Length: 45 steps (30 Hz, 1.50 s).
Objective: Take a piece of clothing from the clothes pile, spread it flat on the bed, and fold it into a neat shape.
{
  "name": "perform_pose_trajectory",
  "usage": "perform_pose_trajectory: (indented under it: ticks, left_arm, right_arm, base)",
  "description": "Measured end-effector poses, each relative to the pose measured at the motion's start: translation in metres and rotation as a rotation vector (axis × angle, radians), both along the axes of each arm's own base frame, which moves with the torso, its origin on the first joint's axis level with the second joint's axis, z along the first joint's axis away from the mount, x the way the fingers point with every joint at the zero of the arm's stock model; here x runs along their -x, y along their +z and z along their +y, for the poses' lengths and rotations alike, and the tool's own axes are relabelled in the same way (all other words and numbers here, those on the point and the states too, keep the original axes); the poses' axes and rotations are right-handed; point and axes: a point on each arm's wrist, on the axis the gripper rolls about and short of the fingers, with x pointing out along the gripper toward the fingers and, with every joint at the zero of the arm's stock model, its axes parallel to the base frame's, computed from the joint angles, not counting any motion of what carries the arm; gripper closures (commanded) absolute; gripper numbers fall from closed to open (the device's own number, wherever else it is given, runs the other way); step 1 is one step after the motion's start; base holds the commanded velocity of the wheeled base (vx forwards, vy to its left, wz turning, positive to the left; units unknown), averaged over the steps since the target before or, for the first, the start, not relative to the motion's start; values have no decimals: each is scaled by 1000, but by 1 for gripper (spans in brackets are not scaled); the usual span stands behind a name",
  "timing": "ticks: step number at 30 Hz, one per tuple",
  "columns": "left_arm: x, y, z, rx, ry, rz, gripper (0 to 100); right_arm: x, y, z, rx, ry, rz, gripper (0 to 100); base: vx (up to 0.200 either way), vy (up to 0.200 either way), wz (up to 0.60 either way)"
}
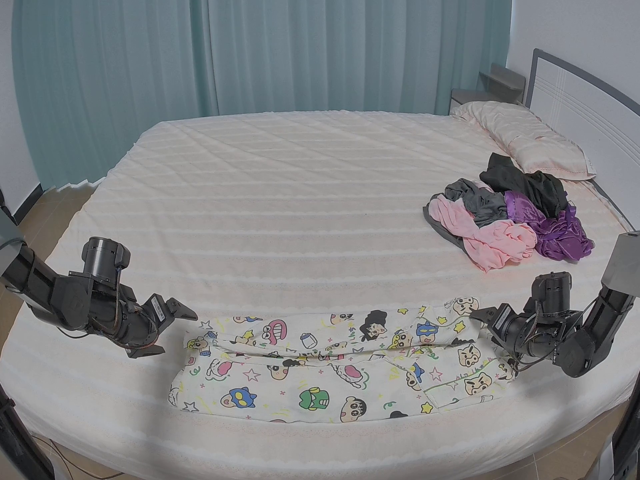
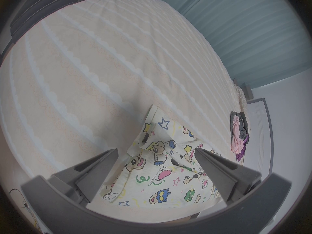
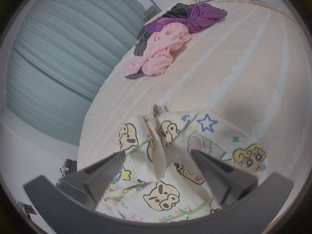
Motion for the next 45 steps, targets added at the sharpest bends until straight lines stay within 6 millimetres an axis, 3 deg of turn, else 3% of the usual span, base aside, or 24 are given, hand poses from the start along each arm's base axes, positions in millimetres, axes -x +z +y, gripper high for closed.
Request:
perform_pose_trajectory:
  ticks: [10,19,25,30,45]
  left_arm:
    - [1,-1,0,-1,-1,5,0]
    - [2,-2,-1,-1,-3,10,0]
    - [3,-3,-1,-1,-5,14,0]
    - [3,-6,-5,-1,-16,23,0]
    - [5,-15,-11,-4,-38,20,0]
  right_arm:
    - [0,41,5,25,40,-55,0]
    - [-36,84,44,49,152,-135,0]
    - [-55,70,83,128,251,-123,0]
    - [-66,48,101,234,307,-91,0]
    - [-82,15,107,347,350,-31,0]
  base:
    - [0,0,0]
    - [0,0,0]
    - [0,0,0]
    - [0,0,0]
    - [0,0,0]
